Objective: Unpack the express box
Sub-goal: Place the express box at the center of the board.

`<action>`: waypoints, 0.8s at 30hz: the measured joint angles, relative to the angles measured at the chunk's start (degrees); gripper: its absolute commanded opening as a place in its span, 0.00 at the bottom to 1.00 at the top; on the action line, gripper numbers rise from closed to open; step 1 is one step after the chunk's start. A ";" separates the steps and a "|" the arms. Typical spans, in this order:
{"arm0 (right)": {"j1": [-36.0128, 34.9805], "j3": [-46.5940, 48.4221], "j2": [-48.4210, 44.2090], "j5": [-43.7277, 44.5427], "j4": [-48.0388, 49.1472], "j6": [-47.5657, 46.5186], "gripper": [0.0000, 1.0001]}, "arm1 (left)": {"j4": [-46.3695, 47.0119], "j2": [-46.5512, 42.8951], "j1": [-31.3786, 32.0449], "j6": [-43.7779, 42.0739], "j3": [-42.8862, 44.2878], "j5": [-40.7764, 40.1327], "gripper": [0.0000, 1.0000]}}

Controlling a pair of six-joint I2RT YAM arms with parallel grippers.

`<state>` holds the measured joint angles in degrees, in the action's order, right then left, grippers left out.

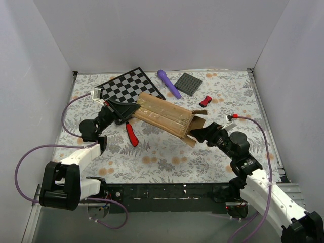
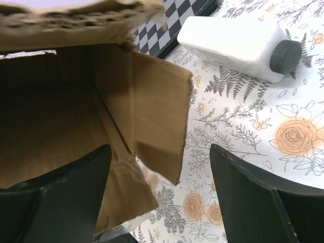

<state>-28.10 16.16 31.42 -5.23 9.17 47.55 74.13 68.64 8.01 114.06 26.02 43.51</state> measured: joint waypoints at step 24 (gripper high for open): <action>2.40 28.94 7.41 -8.44 -17.44 -14.75 0.01 | -20.83 -0.07 -2.32 0.59 3.85 -1.84 0.98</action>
<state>-25.69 45.10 38.83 -13.67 -8.27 32.80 53.30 68.58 5.69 114.65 29.87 41.67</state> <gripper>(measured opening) 0.045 0.982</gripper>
